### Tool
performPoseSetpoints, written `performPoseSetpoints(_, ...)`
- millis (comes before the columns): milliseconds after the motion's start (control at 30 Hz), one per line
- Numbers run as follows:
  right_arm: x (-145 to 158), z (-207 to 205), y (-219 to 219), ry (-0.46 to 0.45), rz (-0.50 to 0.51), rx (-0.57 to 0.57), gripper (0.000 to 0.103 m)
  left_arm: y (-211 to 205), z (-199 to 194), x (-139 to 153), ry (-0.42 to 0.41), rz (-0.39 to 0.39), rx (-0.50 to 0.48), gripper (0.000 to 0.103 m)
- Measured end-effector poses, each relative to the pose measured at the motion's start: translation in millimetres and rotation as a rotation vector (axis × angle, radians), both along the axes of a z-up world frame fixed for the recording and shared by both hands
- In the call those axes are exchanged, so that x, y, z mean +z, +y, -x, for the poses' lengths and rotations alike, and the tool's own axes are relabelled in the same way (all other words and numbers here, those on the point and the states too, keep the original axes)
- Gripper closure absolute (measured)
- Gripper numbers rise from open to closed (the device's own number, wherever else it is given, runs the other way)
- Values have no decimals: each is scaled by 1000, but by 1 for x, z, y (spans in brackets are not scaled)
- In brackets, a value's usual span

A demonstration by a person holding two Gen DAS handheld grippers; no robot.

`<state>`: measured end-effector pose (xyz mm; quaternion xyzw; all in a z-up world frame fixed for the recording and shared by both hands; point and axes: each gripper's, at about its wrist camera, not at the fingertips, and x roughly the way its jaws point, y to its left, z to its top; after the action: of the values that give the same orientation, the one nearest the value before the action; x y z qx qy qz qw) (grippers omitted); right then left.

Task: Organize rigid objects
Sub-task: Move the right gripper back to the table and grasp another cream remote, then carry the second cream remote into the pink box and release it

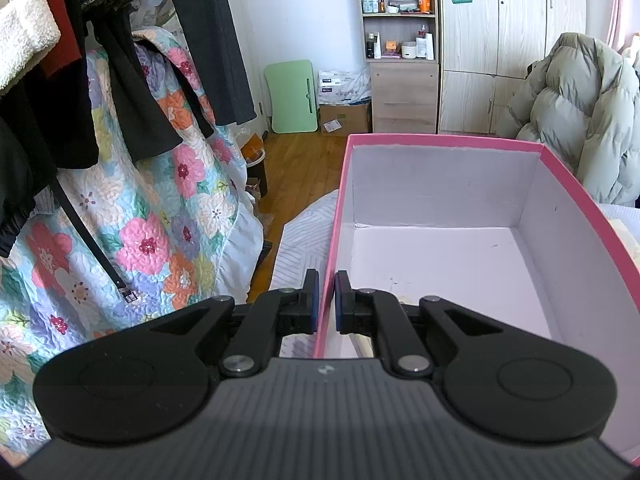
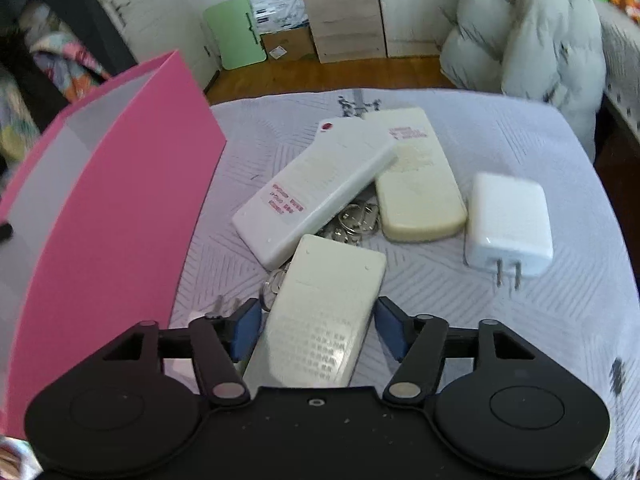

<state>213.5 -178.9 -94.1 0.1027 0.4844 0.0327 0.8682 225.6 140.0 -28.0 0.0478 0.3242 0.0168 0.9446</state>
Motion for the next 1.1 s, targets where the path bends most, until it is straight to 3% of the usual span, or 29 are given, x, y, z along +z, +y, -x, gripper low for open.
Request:
performPoseSetpoints(133,-5,-3,17,-34,148,37,31,2,-1,0,0,1,0,96)
performPoseSetpoints(200,-5,-1,19,-54,163,36,33,0,0,-1,0,1,-1,96)
performPoseSetpoints(433,10,13,4,-126,35,5,41,0,0,-2,-1,3,-2,96)
performPoseSetpoints(833,56,52,-23,-284,-220,-72,45,1,0,-2,-3,5,-3,96)
performPoseSetpoints(1100,79,76,-17,-400,-198,-35,45,1,-1,-2,-4,5,-3,96)
